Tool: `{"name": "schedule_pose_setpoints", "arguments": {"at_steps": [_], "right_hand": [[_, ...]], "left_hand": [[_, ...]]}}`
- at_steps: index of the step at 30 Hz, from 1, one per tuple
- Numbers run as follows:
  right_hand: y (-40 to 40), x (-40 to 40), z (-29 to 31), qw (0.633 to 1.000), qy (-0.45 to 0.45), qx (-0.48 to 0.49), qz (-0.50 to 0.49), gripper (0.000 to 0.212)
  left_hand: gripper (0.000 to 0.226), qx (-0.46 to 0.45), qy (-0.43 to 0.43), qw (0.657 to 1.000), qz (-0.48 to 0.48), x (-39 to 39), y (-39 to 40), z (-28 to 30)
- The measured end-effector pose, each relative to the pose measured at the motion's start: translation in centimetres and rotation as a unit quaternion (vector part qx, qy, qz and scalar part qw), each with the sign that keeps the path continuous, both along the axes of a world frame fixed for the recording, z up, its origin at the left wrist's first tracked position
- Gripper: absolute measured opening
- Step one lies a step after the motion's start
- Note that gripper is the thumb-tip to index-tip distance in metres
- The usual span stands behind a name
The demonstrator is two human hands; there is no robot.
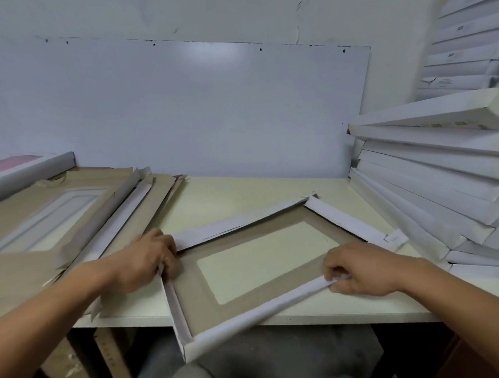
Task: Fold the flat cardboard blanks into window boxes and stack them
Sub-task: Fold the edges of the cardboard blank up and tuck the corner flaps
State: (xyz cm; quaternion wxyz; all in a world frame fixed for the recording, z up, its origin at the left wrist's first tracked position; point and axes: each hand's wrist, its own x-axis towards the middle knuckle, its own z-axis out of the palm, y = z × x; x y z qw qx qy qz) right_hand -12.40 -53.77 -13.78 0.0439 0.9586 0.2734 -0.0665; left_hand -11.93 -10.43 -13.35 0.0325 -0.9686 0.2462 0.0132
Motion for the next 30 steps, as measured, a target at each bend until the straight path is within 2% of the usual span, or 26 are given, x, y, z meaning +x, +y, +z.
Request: {"name": "schedule_pose_setpoints", "arguments": {"at_steps": [2, 5, 7, 10, 12, 14, 16, 17, 18, 22, 25, 28, 30], "right_hand": [[1.2, -0.5, -0.2, 1.000, -0.010, -0.004, 0.019, 0.019], [3.7, -0.9, -0.3, 0.999, -0.001, 0.024, 0.035, 0.031], [5.9, -0.7, -0.5, 0.997, 0.011, 0.061, 0.043, 0.036], [9.7, 0.5, -1.0, 0.991, 0.038, 0.126, 0.016, 0.038], [12.1, 1.6, -1.2, 0.985, 0.061, 0.159, -0.020, 0.028], [14.0, 2.7, -1.2, 0.967, 0.091, 0.223, -0.077, 0.022], [15.5, 3.4, -1.2, 0.939, 0.117, 0.293, -0.141, 0.018], [16.1, 3.7, -1.1, 0.931, 0.124, 0.305, -0.158, 0.022], [16.5, 4.0, -1.0, 0.927, 0.136, 0.307, -0.167, 0.026], [16.3, 4.3, 0.0, 0.891, 0.256, 0.342, -0.153, 0.028], [13.9, 4.2, 0.6, 0.916, 0.257, 0.284, -0.117, 0.023], [10.4, 4.0, 0.9, 0.958, 0.201, 0.181, -0.100, 0.038], [8.3, 3.6, 0.9, 0.962, 0.203, 0.155, -0.094, 0.048]], "left_hand": [[0.050, -0.018, -0.104, 0.994, 0.031, 0.3, -0.1, 0.3], [0.046, -0.172, -0.202, 0.962, 0.061, -0.8, -2.4, 0.9], [0.037, -0.257, -0.210, 0.943, 0.005, -2.7, -5.1, 1.2], [0.032, -0.304, -0.138, 0.933, -0.136, -5.9, -9.5, 1.0], [0.035, -0.304, -0.083, 0.924, -0.214, -7.4, -12.1, 0.2], [0.048, -0.272, -0.056, 0.921, -0.274, -8.1, -14.2, -1.4], [0.065, -0.221, -0.066, 0.934, -0.272, -8.1, -15.5, -3.2], [0.070, -0.202, -0.069, 0.942, -0.260, -8.0, -16.0, -4.0], [0.067, -0.188, -0.070, 0.948, -0.248, -7.8, -16.3, -4.7], [0.027, -0.158, -0.079, 0.953, -0.245, -6.5, -16.7, -5.0], [0.023, -0.193, -0.055, 0.949, -0.243, -5.2, -15.1, -4.0], [0.021, -0.189, -0.053, 0.959, -0.204, -3.9, -12.6, -3.7], [0.025, -0.180, -0.045, 0.969, -0.162, -3.4, -11.5, -3.5]]}}
